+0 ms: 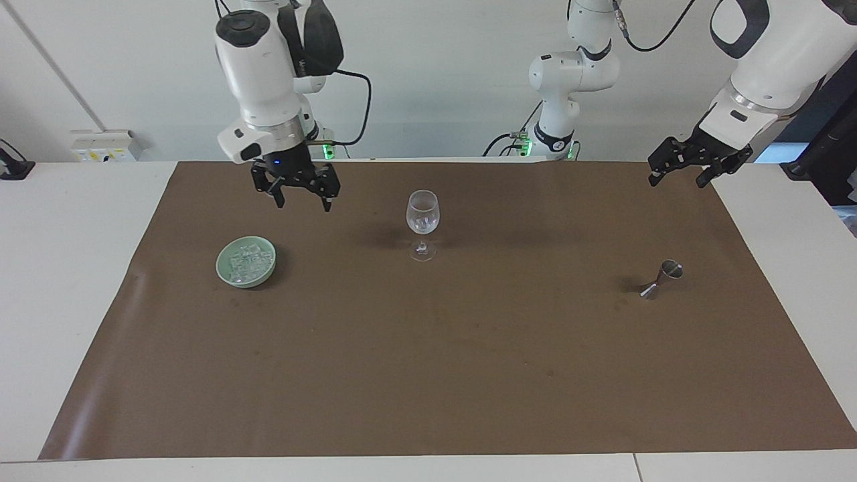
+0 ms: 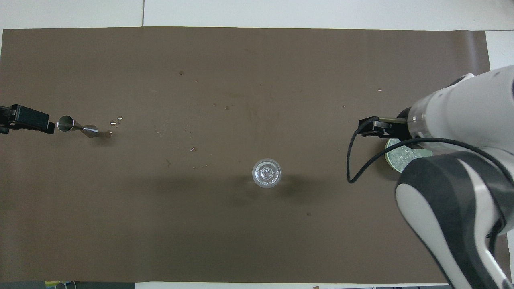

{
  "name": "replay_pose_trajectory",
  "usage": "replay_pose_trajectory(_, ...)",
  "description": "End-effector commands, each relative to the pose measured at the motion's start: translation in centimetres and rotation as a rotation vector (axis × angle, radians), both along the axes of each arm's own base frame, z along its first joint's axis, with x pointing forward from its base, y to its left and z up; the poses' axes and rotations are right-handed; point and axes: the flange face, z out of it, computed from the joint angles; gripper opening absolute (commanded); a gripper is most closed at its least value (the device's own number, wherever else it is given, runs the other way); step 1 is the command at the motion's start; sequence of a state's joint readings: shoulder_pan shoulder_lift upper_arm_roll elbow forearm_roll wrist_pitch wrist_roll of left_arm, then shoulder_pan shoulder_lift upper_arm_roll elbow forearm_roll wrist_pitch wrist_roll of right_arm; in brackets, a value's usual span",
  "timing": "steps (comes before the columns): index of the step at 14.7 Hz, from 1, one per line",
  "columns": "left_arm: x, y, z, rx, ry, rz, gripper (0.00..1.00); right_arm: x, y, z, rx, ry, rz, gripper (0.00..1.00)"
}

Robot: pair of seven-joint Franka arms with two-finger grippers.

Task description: Pour wine and add ice with both arms

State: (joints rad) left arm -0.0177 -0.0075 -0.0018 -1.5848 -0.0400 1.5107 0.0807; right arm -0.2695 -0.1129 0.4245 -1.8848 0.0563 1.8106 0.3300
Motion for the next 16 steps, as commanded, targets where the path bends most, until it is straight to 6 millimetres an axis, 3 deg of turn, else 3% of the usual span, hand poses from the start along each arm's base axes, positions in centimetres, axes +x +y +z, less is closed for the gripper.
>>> replay_pose_trajectory(1,-0.4,0.1,0.1,0.012,0.011,-0.008,1.0,0.2,-5.2,2.0,0.043,0.042,0.042,1.0)
replay_pose_trajectory(4,-0.4,0.1,0.1,0.012,0.011,-0.008,1.0,-0.3,-11.4,4.2,0.06,0.07,0.02,1.0)
replay_pose_trajectory(7,-0.4,0.1,0.1,0.012,0.011,-0.008,1.0,-0.1,-14.5,7.4,0.062,0.135,0.028,1.0)
replay_pose_trajectory(10,-0.4,0.1,0.1,0.012,0.011,-0.008,1.0,-0.8,-15.3,9.4,-0.003,0.151,0.109,1.0)
replay_pose_trajectory(13,-0.4,0.1,0.1,0.012,0.011,-0.008,1.0,-1.6,-16.5,8.3,0.012,0.169,0.109,1.0)
replay_pose_trajectory(16,-0.4,0.1,0.1,0.012,0.011,-0.008,1.0,-1.6,-16.4,8.0,0.015,0.174,0.124,1.0)
